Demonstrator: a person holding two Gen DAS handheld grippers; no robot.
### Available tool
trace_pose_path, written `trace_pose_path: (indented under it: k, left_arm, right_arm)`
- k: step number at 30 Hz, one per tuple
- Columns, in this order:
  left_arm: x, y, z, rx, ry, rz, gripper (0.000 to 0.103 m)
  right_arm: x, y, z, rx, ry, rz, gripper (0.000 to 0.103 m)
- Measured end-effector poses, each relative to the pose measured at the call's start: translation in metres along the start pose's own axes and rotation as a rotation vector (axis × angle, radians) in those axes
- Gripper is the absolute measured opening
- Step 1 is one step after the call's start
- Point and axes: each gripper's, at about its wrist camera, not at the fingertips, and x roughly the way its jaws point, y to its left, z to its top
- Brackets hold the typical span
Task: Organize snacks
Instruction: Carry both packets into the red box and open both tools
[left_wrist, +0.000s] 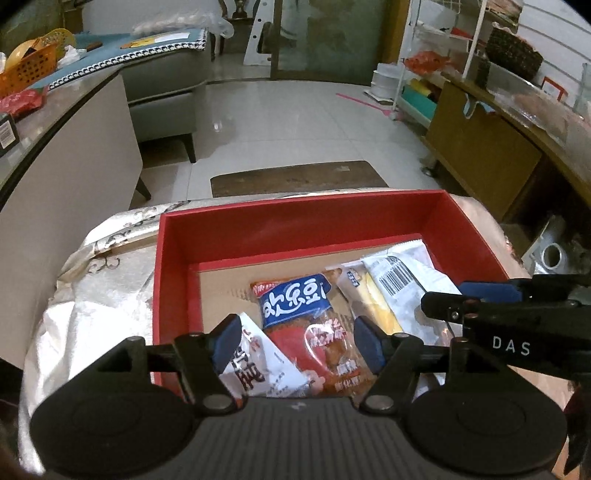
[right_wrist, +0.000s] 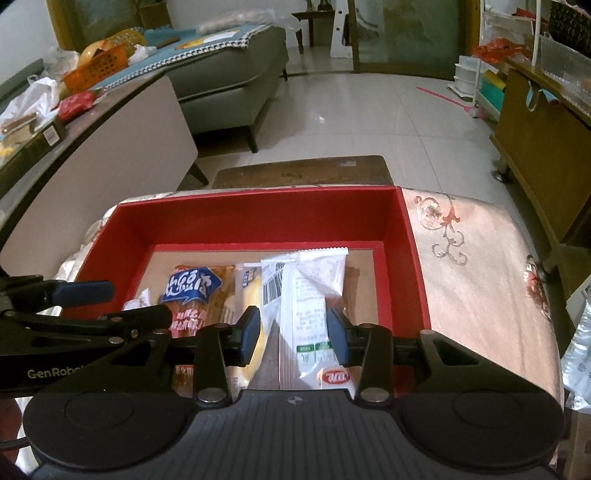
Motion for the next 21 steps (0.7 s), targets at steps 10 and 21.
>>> trace_pose_path:
  k: [10, 21]
  left_arm:
    - [-0.025, -0.011, -0.009, 0.016, -0.011, -0.018, 0.062]
    - [-0.05, -0.025, -0.034, 0.039, 0.002, -0.002, 0.063]
  right_arm:
    - [-0.04, -0.006, -0.015, 0.018, -0.038, 0.0, 0.05]
    - [-0.069, -0.004, -0.039, -0.024, -0.039, -0.008, 0.05]
